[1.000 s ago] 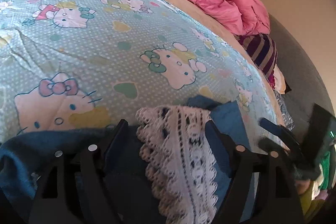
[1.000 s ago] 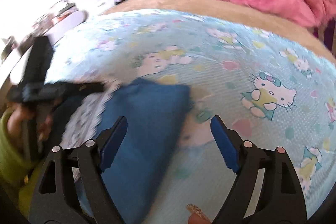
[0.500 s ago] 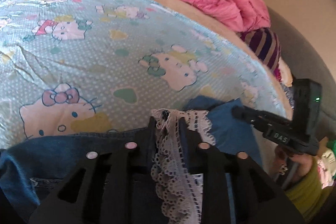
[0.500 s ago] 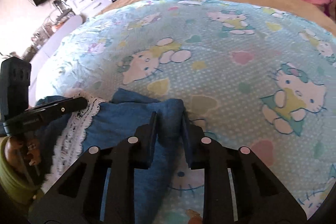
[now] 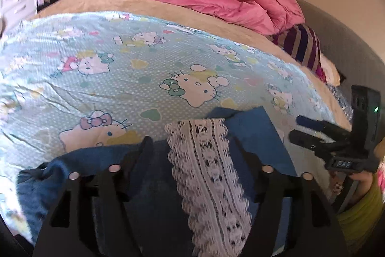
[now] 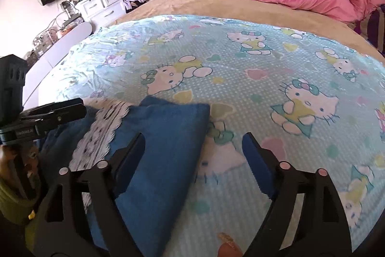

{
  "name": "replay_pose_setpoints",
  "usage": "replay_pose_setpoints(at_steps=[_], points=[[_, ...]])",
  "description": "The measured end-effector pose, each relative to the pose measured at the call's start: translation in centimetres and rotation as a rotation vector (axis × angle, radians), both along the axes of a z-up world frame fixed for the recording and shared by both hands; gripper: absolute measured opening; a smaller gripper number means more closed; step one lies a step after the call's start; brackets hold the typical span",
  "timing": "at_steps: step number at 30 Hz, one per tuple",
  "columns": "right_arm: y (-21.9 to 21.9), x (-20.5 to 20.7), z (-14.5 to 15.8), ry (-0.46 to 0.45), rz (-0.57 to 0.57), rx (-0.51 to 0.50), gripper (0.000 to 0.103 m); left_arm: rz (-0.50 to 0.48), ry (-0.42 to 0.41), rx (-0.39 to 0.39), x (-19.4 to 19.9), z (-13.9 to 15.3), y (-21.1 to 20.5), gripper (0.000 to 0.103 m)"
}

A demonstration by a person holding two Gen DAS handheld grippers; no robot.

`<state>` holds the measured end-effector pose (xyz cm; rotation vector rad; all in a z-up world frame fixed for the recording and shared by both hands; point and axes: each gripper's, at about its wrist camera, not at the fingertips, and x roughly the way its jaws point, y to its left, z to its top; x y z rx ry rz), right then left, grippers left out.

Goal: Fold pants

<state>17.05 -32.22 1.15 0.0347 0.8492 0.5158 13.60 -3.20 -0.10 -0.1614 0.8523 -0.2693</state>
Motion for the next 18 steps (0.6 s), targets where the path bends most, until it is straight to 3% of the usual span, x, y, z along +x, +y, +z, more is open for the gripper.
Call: replay_pose_setpoints(at_steps=[10, 18], points=[[-0.4, -4.1, 2.0, -0.037, 0.042, 0.014, 0.09, 0.019, -0.052, 0.058, -4.0, 2.4, 0.1, 0.089], [0.1, -6.5, 2.3, -0.046, 0.083, 0.017, 0.091, 0.039, -0.089, 0.091, -6.8, 4.3, 0.3, 0.094]])
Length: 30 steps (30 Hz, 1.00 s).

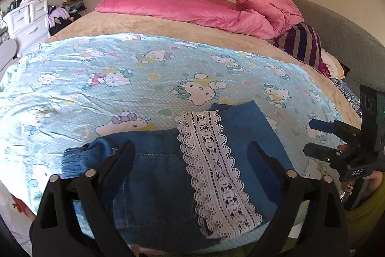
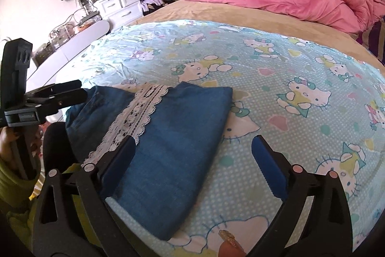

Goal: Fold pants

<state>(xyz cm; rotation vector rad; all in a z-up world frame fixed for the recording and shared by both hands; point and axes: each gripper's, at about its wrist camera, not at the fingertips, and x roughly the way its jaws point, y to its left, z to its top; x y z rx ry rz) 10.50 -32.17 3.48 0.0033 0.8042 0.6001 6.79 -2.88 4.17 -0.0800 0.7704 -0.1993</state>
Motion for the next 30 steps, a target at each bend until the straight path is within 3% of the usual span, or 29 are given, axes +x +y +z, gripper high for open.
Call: replay_pose_setpoints(at_steps=[5, 12, 16, 19, 25, 30], points=[[0.7, -1.4, 0.1, -0.004, 0.033, -0.007, 0.092, -0.013, 0.0, 0.007, -1.2, 0.4, -0.3, 0.094], [1.4, -3.1, -0.2, -0.002, 0.08, -0.024, 0.092, -0.069, 0.106, -0.047, -2.8, -2.2, -0.4, 0.092], [1.7, -3.7, -0.9, 0.011, 0.094, -0.029, 0.092, -0.099, 0.194, -0.11, -3.6, -4.8, -0.2, 0.074], [2.0, -4.0, -1.3, 0.023, 0.104, -0.03, 0.092, -0.087, 0.25, -0.137, -3.6, -6.4, 0.0, 0.069], [2.1, -4.3, -1.9, 0.027, 0.111, -0.04, 0.092, -0.079, 0.33, -0.206, -2.5, -8.8, -0.4, 0.069], [2.2, -4.1, -2.6, 0.043, 0.105, -0.034, 0.092, -0.123, 0.343, -0.184, -2.0, -9.6, -2.2, 0.054]])
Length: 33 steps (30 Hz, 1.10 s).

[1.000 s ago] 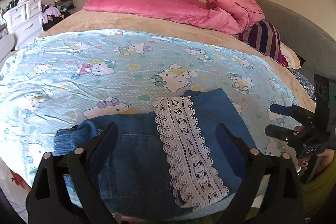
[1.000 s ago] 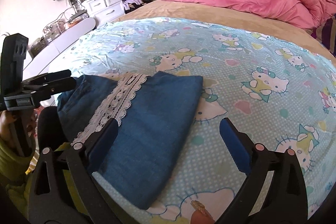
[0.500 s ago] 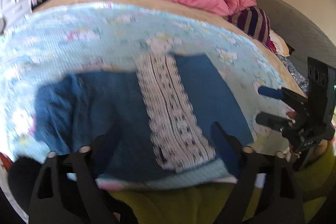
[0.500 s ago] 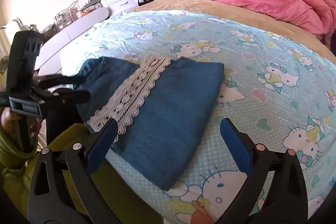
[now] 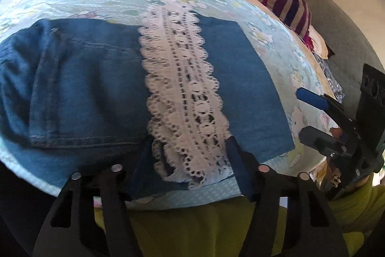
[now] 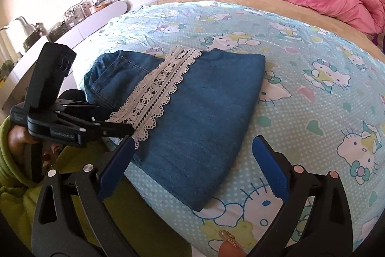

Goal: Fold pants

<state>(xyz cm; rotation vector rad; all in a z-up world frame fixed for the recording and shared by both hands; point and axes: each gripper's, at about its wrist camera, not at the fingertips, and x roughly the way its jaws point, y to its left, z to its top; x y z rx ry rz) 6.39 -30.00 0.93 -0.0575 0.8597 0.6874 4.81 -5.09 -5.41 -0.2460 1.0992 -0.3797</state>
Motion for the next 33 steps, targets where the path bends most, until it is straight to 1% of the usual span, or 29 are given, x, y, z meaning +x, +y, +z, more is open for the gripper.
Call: replay_pose_setpoints(at_steps=[2, 3, 4, 6, 8, 9, 10, 11, 12, 13, 15, 16, 17, 18, 20, 22, 24, 26, 30, 32, 33], points=[[0.3, -0.2, 0.0, -0.001, 0.011, 0.005, 0.092, 0.001, 0.001, 0.007, -0.1, -0.1, 0.0, 0.041], [0.5, -0.3, 0.2, -0.005, 0.021, 0.009, 0.092, 0.006, 0.005, 0.006, -0.2, -0.1, 0.2, 0.028], [0.7, -0.5, 0.3, -0.01, 0.03, 0.012, 0.092, 0.006, 0.007, 0.004, -0.4, 0.0, 0.3, 0.023], [1.4, -1.2, 0.9, -0.035, 0.067, 0.019, 0.092, -0.008, 0.0, 0.023, -1.2, 0.4, 0.3, 0.02], [2.1, -1.7, 1.2, -0.058, 0.099, 0.01, 0.092, -0.017, -0.013, 0.058, -1.8, 0.8, 0.0, 0.02], [2.7, -2.0, 1.2, -0.076, 0.115, -0.018, 0.092, -0.022, -0.019, 0.079, -1.9, 0.8, -0.3, 0.02], [3.0, -2.1, 1.1, -0.087, 0.122, -0.037, 0.09, -0.026, -0.02, 0.088, -1.9, 0.9, -0.3, 0.021], [3.5, -2.3, 0.7, -0.104, 0.132, -0.074, 0.083, -0.029, -0.019, 0.094, -1.8, 0.8, -0.4, 0.022], [3.8, -2.3, 0.3, -0.107, 0.135, -0.103, 0.079, -0.025, -0.015, 0.093, -1.6, 0.7, -0.4, 0.026], [4.0, -2.2, -0.3, -0.103, 0.134, -0.139, 0.075, -0.022, -0.009, 0.088, -1.5, 0.6, -0.3, 0.027], [4.1, -1.9, -1.7, -0.076, 0.118, -0.2, 0.074, -0.017, -0.006, 0.077, -1.5, 0.6, -0.1, 0.028], [4.1, -1.6, -2.5, -0.055, 0.106, -0.228, 0.07, -0.016, -0.009, 0.078, -1.5, 0.6, 0.0, 0.03], [4.0, -1.4, -3.2, -0.035, 0.104, -0.236, 0.069, -0.017, -0.011, 0.08, -1.5, 0.7, 0.0, 0.031], [3.8, -1.4, -3.6, -0.033, 0.101, -0.227, 0.069, -0.018, -0.014, 0.084, -1.6, 0.7, -0.1, 0.034], [3.7, -1.5, -3.8, -0.042, 0.097, -0.22, 0.069, -0.022, -0.018, 0.094, -1.6, 0.7, -0.2, 0.036], [3.6, -1.5, -3.7, -0.038, 0.097, -0.212, 0.069, -0.02, -0.024, 0.094, -1.6, 1.0, -0.2, 0.039], [3.1, -1.3, -3.2, -0.026, 0.094, -0.182, 0.069, -0.014, -0.035, 0.093, -1.5, 1.2, -0.1, 0.044], [2.6, -1.2, -2.8, -0.015, 0.087, -0.148, 0.069, -0.006, -0.058, 0.09, -1.7, 1.9, 0.2, 0.044], [2.3, -1.2, -2.0, -0.017, 0.079, -0.132, 0.07, 0.006, -0.088, 0.109, -2.0, 2.7, 0.5, 0.044], [2.2, -1.3, -1.6, -0.022, 0.076, -0.118, 0.072, 0.013, -0.096, 0.115, -2.0, 3.0, 0.7, 0.044], [2.2, -1.3, -1.3, -0.028, 0.071, -0.112, 0.076, 0.018, -0.101, 0.118, -2.1, 3.2, 0.9, 0.048]])
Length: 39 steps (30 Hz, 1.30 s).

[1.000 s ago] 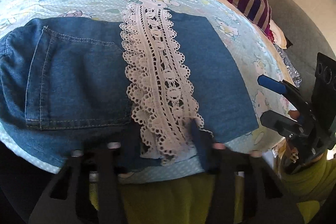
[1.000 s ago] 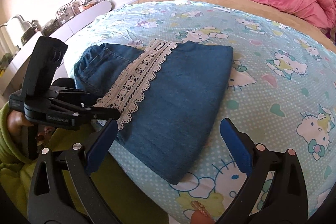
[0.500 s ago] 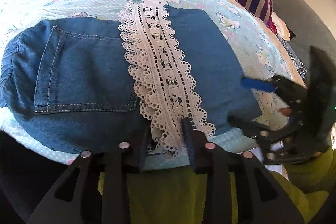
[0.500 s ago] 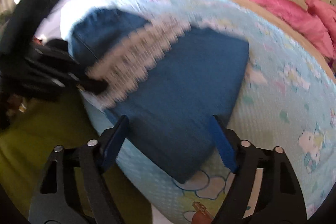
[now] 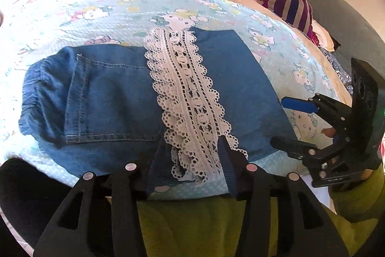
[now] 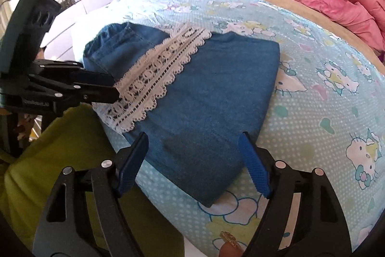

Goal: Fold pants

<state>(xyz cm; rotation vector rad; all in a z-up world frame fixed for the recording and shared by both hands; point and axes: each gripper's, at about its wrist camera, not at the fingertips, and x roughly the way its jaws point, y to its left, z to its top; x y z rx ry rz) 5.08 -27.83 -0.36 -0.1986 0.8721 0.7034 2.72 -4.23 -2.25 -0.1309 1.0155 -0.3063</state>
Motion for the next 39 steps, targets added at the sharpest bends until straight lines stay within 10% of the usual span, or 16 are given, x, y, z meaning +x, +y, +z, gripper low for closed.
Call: replay_pose_setpoints(at_steps=[1, 14, 39], points=[[0.0, 0.0, 0.3, -0.005, -0.004, 0.005, 0.079, 0.005, -0.005, 0.003, -0.1, 0.1, 0.2, 0.062], [-0.8, 0.8, 4.2, -0.073, -0.046, 0.06, 0.091, 0.077, -0.087, 0.043, -1.3, 2.7, 2.3, 0.092], [9.0, 5.2, 8.9, -0.121, 0.13, 0.069, 0.094, 0.279, -0.107, 0.043, -2.4, 3.5, 9.9, 0.096]])
